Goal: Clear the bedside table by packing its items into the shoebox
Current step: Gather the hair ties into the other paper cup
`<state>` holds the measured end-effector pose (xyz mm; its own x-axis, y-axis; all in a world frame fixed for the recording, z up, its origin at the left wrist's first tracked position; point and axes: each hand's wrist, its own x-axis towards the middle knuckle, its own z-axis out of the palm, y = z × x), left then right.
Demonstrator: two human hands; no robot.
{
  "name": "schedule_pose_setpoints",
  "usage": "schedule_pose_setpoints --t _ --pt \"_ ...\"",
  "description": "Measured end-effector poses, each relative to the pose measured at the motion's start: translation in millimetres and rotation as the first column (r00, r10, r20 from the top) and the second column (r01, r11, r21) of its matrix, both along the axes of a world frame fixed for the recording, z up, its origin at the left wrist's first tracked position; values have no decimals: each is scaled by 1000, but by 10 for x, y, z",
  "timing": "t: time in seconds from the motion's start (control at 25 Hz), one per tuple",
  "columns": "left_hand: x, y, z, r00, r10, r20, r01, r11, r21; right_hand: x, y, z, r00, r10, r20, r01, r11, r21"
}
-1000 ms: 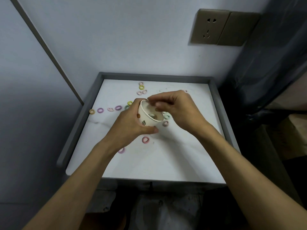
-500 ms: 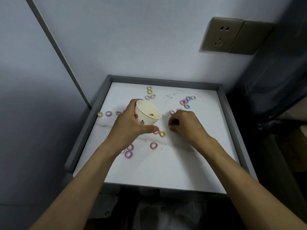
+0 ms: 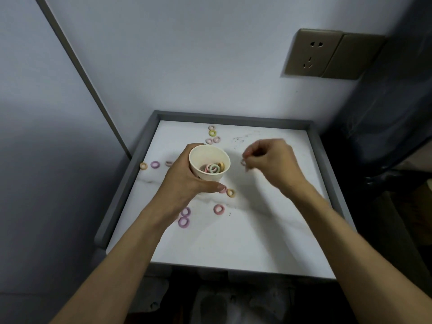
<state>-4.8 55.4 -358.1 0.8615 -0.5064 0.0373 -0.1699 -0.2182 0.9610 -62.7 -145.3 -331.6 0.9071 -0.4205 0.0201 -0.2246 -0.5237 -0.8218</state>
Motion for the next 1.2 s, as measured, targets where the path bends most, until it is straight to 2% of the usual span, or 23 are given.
schedule_pose_setpoints --t 0.04,0.08,0.12,0.16,0.24,0.28,0.36,0.44,0.48,0.56,0.64,0.68,0.84,0.92,1.04,1.2 --pt "-8 -18 8 1000 -9 15 8 1000 17 2 35 118 994 -10 113 -8 987 160" --pt "-20 -34 13 1000 -15 24 14 1000 28 6 92 212 978 15 209 -69 965 251" --pt "-35 -52 15 1000 -21 23 21 999 29 5 167 280 960 73 270 -145 955 257" --pt "-54 -70 16 999 -29 17 29 999 25 4 251 310 947 153 284 -213 957 194" --pt "-77 -86 12 999 -37 12 37 999 27 -10 411 295 932 315 178 -320 948 -6" --pt "-80 -87 13 999 -35 11 35 999 29 -10 437 277 928 349 133 -345 937 -58" --pt "-71 -74 16 1000 -18 12 18 999 32 16 367 241 926 318 202 -314 948 -50" --pt "-42 -57 11 1000 17 8 -17 1000 23 54 183 157 937 158 312 -157 987 -27" --pt "-29 -48 10 999 38 -5 -38 999 6 71 72 71 954 70 290 -53 996 -66" --pt "-8 -41 6 997 76 -35 -77 996 -43 88 -146 -182 993 -73 95 94 966 -242" --pt "0 -39 11 994 99 -47 -102 992 -73 85 -274 -451 986 -113 -122 57 920 -388" --pt "4 -39 15 993 107 -50 -110 991 -81 96 -292 -537 981 -102 -167 21 904 -427" --pt "36 -34 17 991 110 -77 -117 989 -95 206 -208 -627 998 -66 -18 52 905 -422" --pt "35 -39 19 991 105 -83 -112 989 -92 223 -158 -630 999 -31 -11 23 903 -429" --pt "30 -40 18 992 88 -90 -96 991 -89 252 -146 -610 997 13 -77 -44 904 -425" --pt "15 -34 26 993 79 -91 -85 994 -66 239 -139 -588 969 -32 -247 -104 849 -517"
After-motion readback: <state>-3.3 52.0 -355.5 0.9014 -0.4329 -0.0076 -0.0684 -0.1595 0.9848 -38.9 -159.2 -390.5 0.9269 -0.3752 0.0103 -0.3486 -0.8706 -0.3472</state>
